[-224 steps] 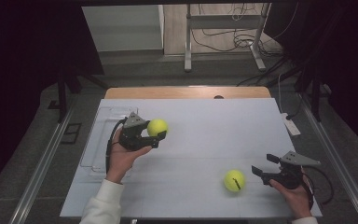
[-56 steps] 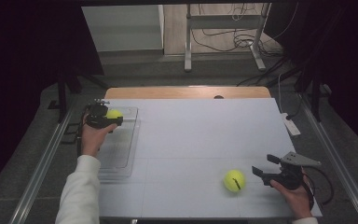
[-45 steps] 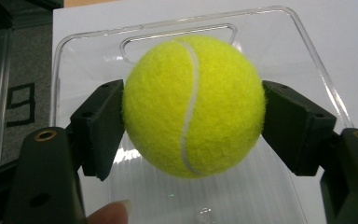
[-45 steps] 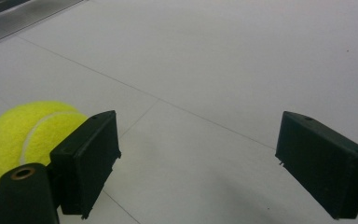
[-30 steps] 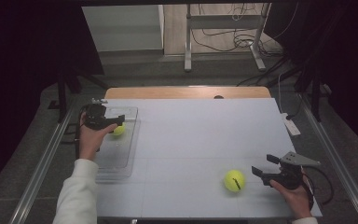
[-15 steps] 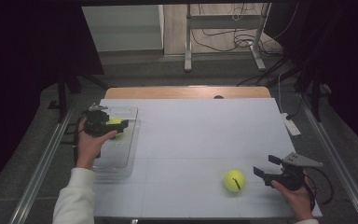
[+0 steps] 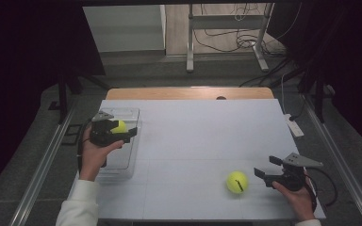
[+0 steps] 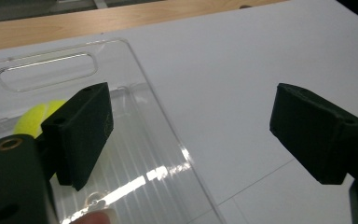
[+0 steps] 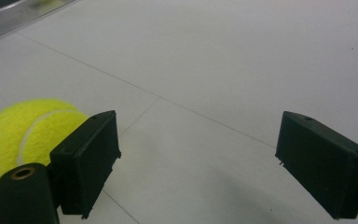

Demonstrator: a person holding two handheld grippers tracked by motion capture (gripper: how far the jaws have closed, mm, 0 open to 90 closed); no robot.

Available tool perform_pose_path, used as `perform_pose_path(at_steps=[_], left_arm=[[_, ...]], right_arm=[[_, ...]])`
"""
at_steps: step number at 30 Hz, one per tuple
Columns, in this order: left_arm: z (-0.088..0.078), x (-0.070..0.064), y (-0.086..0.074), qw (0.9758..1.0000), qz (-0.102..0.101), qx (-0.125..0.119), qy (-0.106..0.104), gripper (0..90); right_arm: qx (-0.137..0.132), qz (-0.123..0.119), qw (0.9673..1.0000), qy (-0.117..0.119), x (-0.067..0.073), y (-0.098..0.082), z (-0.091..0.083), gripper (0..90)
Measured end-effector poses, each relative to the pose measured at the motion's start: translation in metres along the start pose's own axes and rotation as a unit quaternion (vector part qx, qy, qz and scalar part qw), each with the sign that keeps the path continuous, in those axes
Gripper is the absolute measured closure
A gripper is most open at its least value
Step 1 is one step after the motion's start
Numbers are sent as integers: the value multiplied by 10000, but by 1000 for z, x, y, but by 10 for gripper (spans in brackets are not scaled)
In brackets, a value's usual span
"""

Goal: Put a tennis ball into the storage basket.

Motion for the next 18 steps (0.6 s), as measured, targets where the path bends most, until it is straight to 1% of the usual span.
perform_pose_path(at_steps=[2, 10, 12, 14, 17, 18], left_arm=[[-1, -3, 1, 10000, 21, -26, -36, 144], [-4, -29, 1, 9991, 153, -186, -346, 146], [-3, -34, 1, 9989, 231, -147, -371, 146], [-2, -38, 0, 9985, 225, -161, -478, 147], [1, -41, -3, 9984, 274, -105, -489, 146], [1, -41, -3, 9984, 251, -101, -506, 146]], right_arm=[[-17, 1, 10000, 11, 1, 0, -1, 134], [-17, 15, 10000, -37, 0, -2, -4, 134], [-16, 16, 10000, -44, -1, -2, -4, 134], [-16, 4, 10000, -33, 0, -2, -3, 134], [-11, 4, 10000, -29, 0, -2, -3, 134], [-9, -1, 10000, -31, 0, -2, -3, 134]])
Point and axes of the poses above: each handheld gripper's, and its own axes: z roughly forward along the jaws, y roughly out of its top, x roughly to its left, the point moved 8 cm from there along z, roughly forward along the jaws, and after that the axes turned 7 degrees about x, right-handed, at the moved point
